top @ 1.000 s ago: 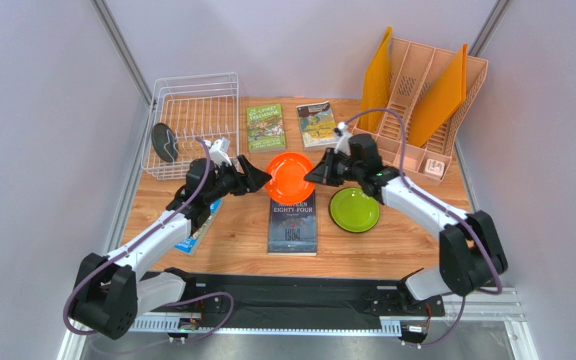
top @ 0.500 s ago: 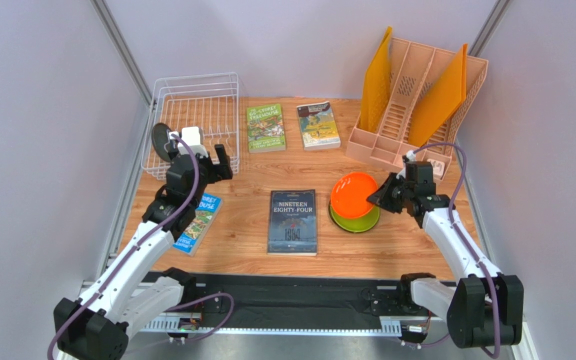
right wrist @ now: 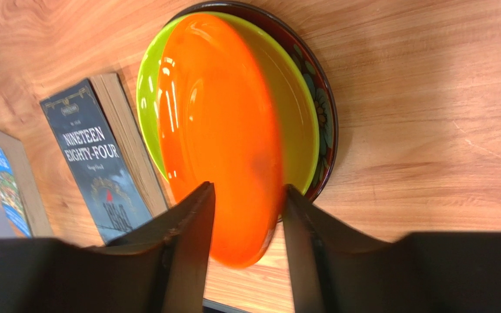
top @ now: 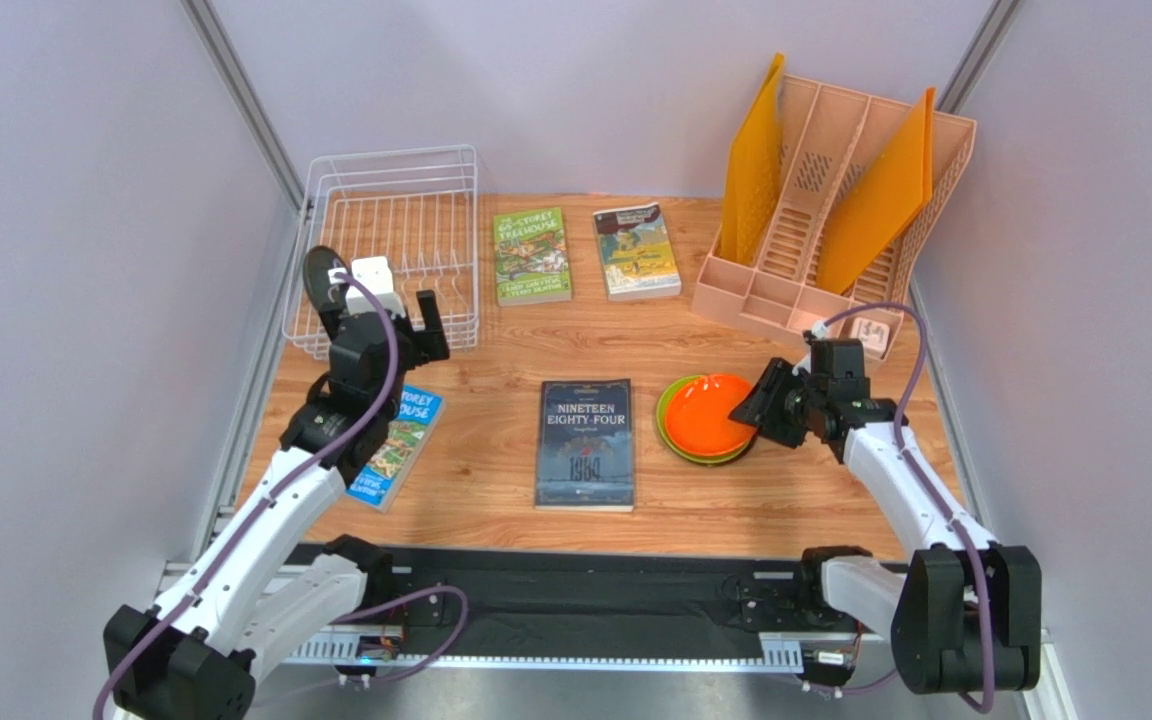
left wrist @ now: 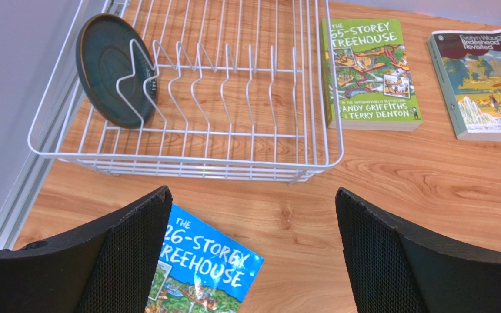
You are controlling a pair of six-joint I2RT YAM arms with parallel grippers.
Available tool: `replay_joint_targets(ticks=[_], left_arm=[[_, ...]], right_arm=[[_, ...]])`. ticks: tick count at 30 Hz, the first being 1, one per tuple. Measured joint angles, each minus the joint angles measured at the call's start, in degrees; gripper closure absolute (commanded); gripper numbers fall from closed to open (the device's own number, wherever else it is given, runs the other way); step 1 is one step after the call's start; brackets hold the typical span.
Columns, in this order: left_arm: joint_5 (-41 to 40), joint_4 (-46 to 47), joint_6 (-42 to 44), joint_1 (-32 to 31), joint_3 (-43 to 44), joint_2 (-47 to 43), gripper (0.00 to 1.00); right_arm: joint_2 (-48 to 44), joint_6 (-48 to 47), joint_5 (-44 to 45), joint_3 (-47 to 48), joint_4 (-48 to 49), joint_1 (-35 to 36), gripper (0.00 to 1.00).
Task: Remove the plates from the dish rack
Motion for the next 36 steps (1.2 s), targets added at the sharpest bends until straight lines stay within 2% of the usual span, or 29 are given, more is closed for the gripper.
replay_joint_targets(ticks=[2,9,10,11,15,25,31,36], left_arm=[[-0.2,0.0,0.0,0.0,0.0,0.2,0.00],[-0.3,0.0,0.0,0.2,0.0,2.2,0.00],[-0.2,0.0,0.0,0.3,0.0,2.6,0.00],[-0.2,0.0,0.0,0.5,0.0,3.1,0.00],[0.6,0.0,-0.1,2.9,0.1,5.3,0.00],[4.1,0.7,-0.3,15.3,3.8,11.3,0.00],[5.5,3.7,-0.3,23.8,7.5,19.6,0.04],[8.6,6.2,-0.8,30.4,12.3,29.6,0.07]], right_arm=[[0.0,-0.1,-0.3,-0.2,0.0,0.0,0.38],[0.8,-0.7,-0.7,-0.3,-0.1,0.0,0.31],[1.0,-1.0,-0.6,-0.3,-0.3,0.0,0.27],[1.0,-1.2,-0.5,-0.2,-0.5,0.0,0.26],[1.7,-1.9,0.3,0.5,-1.8,0.0,0.23],[2.8,-2.4,0.9,2.0,-2.2,0.0,0.21],[1.4,-2.4,1.6,5.8,-2.4,0.0,0.20],[4.3,-2.4,1.6,11.9,-1.8,0.0,0.21]])
